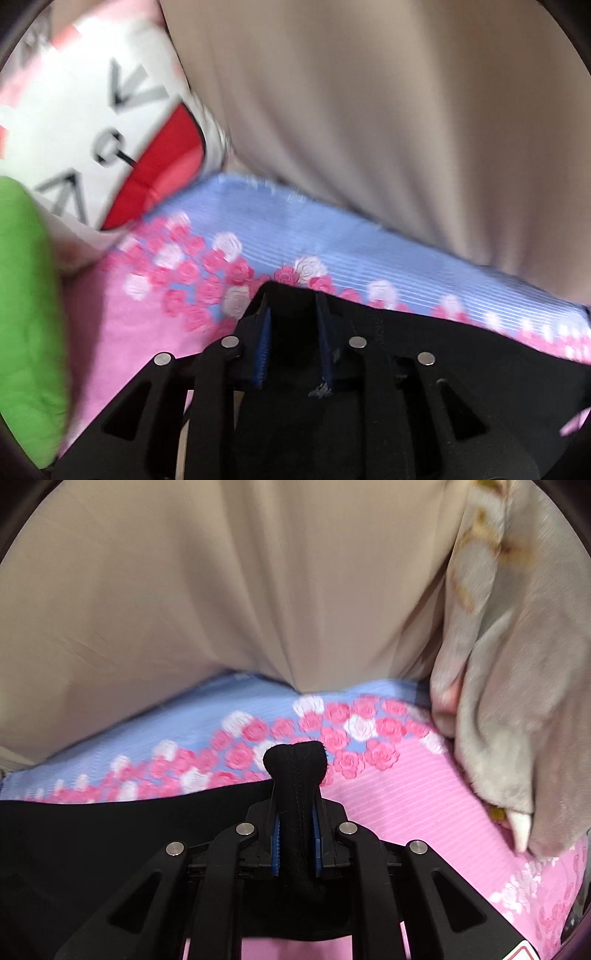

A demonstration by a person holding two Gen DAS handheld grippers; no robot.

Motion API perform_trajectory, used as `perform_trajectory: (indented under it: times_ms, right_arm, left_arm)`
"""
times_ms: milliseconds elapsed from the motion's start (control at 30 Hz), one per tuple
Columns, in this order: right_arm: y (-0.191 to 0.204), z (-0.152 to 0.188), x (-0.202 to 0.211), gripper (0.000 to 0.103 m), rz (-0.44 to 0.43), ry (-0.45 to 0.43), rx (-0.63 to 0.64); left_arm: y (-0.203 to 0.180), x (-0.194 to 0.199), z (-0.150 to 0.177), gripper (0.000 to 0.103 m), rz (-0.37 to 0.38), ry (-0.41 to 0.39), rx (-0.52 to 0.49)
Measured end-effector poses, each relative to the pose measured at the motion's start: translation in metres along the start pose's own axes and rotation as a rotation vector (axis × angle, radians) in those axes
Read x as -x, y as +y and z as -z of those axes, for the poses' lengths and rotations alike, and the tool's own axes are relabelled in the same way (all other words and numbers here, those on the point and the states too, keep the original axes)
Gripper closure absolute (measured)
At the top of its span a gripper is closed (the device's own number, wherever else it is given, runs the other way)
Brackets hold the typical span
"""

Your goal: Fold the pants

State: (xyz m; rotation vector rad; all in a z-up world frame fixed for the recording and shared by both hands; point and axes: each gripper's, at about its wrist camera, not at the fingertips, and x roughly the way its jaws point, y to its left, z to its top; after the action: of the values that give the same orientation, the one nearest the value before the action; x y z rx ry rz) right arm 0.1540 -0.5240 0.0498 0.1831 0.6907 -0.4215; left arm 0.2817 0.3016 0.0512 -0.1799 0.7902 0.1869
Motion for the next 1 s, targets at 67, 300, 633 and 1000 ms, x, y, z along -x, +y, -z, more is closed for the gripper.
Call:
perform_trajectory:
  times_ms: [67,300,633,1000]
  right_arm:
    - [-0.002,0.005,0.027,0.092,-0.024,-0.034,0.010]
    - [-0.022,0.060,0.102,0.092,-0.051,-0.059,0.056]
    - [-0.059,0.154,0.103,0.072,0.000,0.021,0.007]
    - [-0.046,0.167,0.164,0.064,-0.028,-0.084,-0.064]
  left_arm:
    - [0.006,0.046,0.015,0.082,0.022,-0.042,-0.014]
    - [0.051,0.116,0.088,0.080,-0.015,-0.008,-0.014]
    - [0.090,0.108,0.192,0.023,-0.204,0.146,0.116]
    - [0.068,0.080,0.190,0.017,0.125,0.231,0.360]
